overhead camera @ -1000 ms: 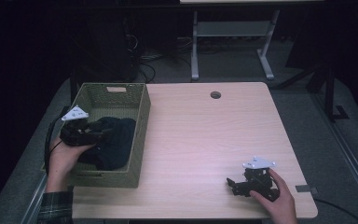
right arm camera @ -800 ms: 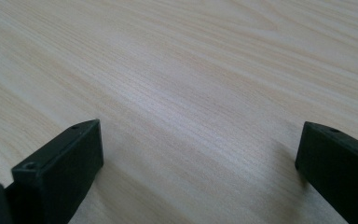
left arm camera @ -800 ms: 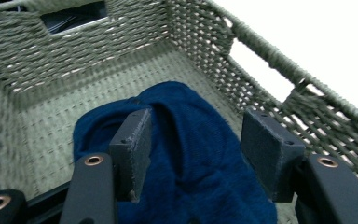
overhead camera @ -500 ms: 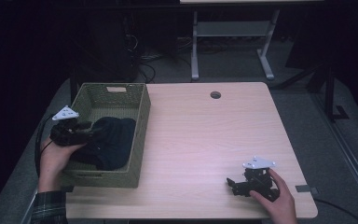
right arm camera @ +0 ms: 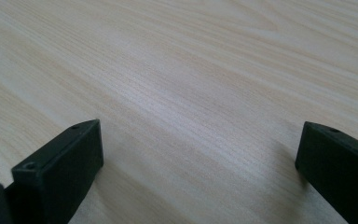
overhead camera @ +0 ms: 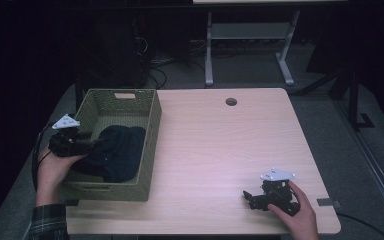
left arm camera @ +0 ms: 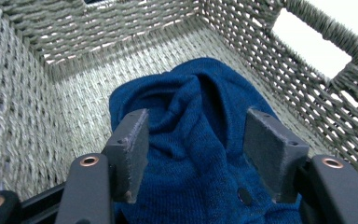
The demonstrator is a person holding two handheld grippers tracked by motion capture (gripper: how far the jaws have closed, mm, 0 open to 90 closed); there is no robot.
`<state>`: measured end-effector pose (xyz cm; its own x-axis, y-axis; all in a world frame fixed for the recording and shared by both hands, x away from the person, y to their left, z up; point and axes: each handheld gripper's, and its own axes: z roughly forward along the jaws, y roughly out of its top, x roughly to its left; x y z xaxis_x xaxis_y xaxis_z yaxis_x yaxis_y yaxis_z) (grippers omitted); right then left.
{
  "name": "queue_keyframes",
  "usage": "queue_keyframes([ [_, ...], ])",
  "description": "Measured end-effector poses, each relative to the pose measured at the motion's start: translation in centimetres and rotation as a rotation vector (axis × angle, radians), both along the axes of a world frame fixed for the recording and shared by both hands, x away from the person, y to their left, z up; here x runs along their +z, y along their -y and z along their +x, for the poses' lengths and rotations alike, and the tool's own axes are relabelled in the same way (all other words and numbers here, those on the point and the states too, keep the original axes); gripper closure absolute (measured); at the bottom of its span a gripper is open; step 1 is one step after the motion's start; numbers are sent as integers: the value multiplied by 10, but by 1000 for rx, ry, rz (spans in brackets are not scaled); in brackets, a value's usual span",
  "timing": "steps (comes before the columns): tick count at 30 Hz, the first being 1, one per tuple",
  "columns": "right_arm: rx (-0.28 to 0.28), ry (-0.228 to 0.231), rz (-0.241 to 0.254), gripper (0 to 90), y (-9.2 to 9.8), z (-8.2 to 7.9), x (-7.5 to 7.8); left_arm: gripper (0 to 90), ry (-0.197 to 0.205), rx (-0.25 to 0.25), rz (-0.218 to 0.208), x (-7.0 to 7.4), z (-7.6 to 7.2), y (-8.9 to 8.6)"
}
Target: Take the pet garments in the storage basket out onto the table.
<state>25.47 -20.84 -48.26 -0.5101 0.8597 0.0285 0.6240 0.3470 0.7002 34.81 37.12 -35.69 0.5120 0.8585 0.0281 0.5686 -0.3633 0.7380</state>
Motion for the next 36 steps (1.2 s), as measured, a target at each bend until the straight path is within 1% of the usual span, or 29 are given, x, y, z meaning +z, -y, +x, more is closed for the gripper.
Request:
queue_keyframes([
  [4, 0, 0, 0, 4, 0, 0, 0, 385, -26, -13, 28, -4, 3, 6],
  [7, 1, 0, -1, 4, 0, 0, 0, 384, -57, -24, 65, -8, 5, 12],
  [11, 1, 0, -1, 4, 0, 0, 0, 385, -97, -37, 104, -13, 7, 17],
  [15, 2, 0, -1, 4, 0, 0, 0, 390, -118, -42, 140, -17, 10, 20],
  [19, 0, 0, 0, 4, 0, 0, 0, 395, -139, -45, 164, -22, 12, 21],
  [22, 0, 0, 0, 4, 0, 0, 0, 398, -155, -46, 170, -26, 13, 21],
  [28, 0, 0, 0, 4, 0, 0, 0, 398, -193, -54, 165, -35, 16, 23],
  [29, 0, 0, 0, 4, 0, 0, 0, 396, -199, -60, 173, -36, 16, 23],
  [32, 0, 0, 1, 4, 0, 0, 0, 378, -217, -72, 175, -39, 18, 24],
  [33, 0, 0, 1, 4, 0, 0, 0, 368, -221, -70, 169, -41, 18, 25],
  [36, -1, 0, 1, 4, 0, 0, 0, 337, -235, -75, 177, -44, 19, 27],
])
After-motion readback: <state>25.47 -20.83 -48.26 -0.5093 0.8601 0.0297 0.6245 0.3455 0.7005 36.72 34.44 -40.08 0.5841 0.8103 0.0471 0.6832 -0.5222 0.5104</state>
